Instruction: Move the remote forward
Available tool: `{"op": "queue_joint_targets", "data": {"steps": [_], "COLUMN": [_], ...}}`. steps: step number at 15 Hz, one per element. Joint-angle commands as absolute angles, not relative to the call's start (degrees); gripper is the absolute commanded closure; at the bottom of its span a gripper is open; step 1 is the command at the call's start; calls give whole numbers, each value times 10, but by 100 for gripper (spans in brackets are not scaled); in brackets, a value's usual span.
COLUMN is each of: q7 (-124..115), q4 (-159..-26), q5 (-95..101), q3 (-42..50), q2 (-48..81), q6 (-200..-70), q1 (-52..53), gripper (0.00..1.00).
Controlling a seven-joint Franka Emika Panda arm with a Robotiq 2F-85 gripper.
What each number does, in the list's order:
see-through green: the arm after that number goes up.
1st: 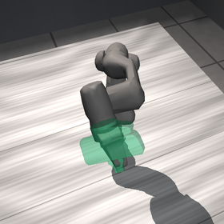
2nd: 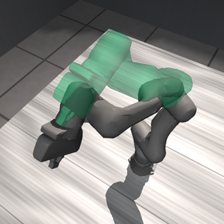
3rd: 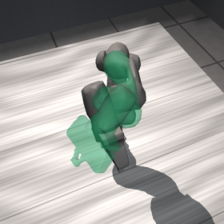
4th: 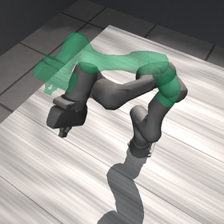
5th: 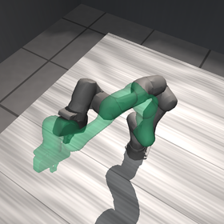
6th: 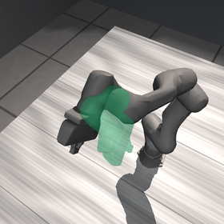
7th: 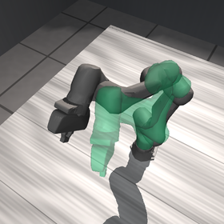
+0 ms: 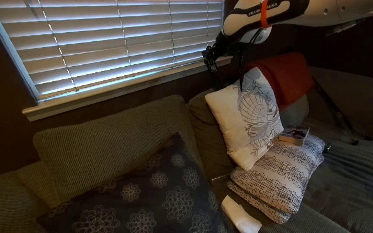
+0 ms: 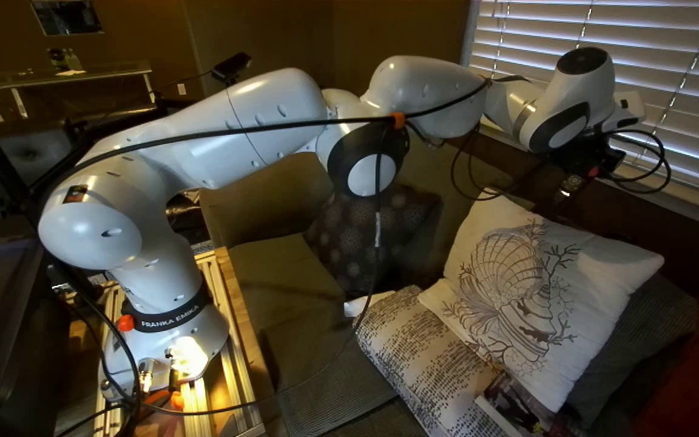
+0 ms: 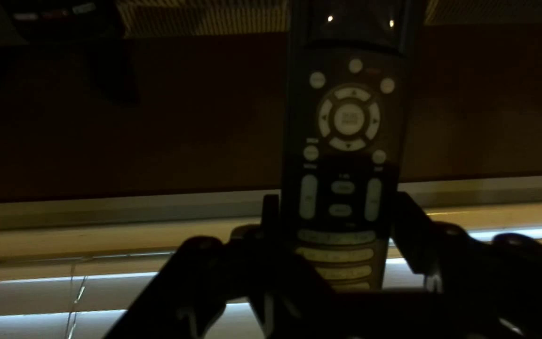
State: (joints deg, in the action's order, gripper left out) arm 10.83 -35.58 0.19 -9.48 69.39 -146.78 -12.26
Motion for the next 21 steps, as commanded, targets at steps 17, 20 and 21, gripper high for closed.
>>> {"op": "queue_joint_targets", "data": {"steps": [17, 20, 21], "q7": [90, 90, 88], "q4": [-450, -524, -548], "q5": [-33, -53, -56], "q3": [-130, -143, -144], "q2": [574, 530, 517], "q6": [-1388, -1403, -1412], "q1": [-164, -184, -190], "gripper": [65, 65, 65]}}
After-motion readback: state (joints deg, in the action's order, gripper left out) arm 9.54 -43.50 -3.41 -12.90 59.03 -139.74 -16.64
